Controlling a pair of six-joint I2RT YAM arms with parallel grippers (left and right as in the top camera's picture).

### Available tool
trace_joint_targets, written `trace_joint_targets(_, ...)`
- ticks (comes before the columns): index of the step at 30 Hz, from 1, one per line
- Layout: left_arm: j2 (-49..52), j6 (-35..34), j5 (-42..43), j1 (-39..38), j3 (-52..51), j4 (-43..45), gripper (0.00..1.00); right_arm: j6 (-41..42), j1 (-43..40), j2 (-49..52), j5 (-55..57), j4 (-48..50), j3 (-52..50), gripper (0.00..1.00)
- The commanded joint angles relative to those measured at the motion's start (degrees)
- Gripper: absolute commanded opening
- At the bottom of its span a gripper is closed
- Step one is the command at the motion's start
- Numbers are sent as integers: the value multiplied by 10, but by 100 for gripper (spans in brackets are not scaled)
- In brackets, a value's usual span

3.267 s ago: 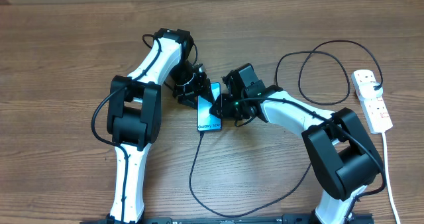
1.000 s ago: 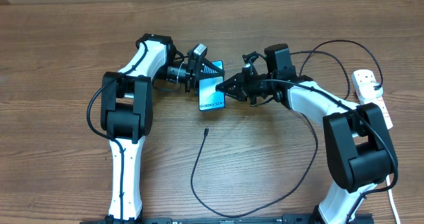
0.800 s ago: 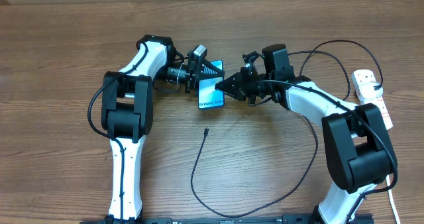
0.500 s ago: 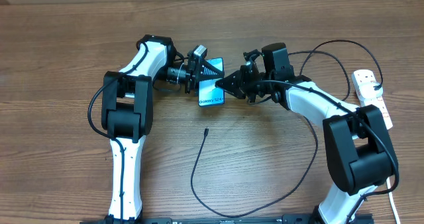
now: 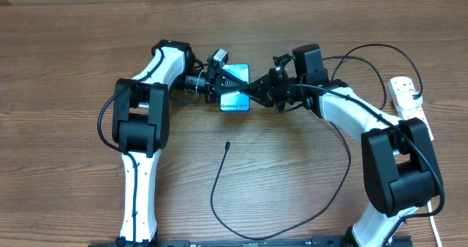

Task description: Plug charger to phone and switch on socket

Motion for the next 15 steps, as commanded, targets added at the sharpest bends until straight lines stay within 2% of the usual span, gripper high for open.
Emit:
trace_joint_targets(1,-12,-12,23,-17,6,-9,4,-30,8,17,100,-23,-10,4)
trace_joint_targets(12,-12,-13,18,-13,6,-3,4,-30,8,17,100,-60,-10,4)
trace_joint_targets(15,-12,-13,18,-7,6,-3,4,-30,8,17,100,-74,-10,10)
